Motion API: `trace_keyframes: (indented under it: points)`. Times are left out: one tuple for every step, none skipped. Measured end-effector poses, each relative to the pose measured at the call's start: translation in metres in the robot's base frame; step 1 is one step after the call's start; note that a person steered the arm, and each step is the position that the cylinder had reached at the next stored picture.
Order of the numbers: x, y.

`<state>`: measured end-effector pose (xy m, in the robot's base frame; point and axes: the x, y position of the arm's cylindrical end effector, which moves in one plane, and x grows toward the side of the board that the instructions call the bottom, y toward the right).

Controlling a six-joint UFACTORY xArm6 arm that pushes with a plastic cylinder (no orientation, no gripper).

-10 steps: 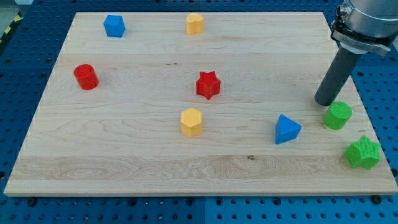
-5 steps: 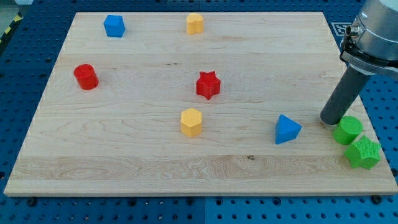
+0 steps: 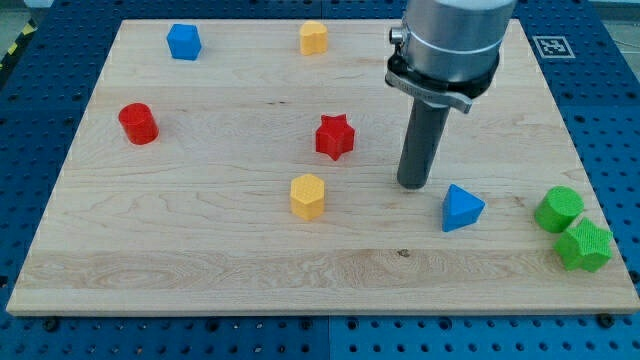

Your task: Move the blue triangle to the bottom right side of the board

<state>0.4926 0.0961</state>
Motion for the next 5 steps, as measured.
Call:
trace_keyframes:
  points:
    - [0.011, 0.000]
    - [0.013, 0.000]
    - [0.026, 0.004]
    - [0.029, 0.004]
    - [0.038, 0.007]
